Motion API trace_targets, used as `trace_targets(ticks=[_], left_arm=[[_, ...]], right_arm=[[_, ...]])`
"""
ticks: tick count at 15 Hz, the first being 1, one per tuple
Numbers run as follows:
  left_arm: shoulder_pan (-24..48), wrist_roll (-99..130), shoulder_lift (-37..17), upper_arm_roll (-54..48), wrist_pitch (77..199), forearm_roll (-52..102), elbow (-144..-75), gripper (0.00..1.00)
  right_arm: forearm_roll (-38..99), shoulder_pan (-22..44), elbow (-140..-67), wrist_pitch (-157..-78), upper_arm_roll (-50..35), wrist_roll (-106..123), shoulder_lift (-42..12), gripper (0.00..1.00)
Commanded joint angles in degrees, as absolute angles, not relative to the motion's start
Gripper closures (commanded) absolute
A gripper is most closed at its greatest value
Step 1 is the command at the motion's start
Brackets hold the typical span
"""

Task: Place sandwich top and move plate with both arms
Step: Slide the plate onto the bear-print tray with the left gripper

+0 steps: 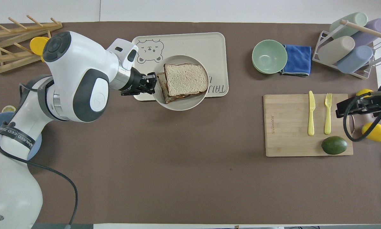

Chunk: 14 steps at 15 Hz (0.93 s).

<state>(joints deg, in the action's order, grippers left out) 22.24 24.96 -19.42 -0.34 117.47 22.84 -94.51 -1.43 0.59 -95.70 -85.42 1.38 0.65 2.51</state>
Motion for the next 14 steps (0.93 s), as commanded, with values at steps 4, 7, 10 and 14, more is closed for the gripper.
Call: trace_targets(ticks=[4,7,10,14], left_arm=[[20.22,25.23,-34.70,-0.26,114.43,23.65,-76.57,1.00],[19.59,22.95,-37.00,-0.35,117.92,20.15,-76.28,1.00],[20.56,18.57,-36.91,-0.53,121.37,18.81,-79.01,1.00],[21.27,16.35,-36.21,-0.61,124.36,18.90,-82.44,1.00]], right_arm=[[-0.97,0.09,-96.15,-84.81,1.23,1.32,3.34,0.00],[-0.88,0.09,-96.06,-84.81,1.23,1.32,3.34,0.00],[-0.97,0.09,-96.15,-84.81,1.23,1.32,3.34,0.00],[-0.88,0.09,-96.15,-84.81,1.23,1.32,3.34,0.00]])
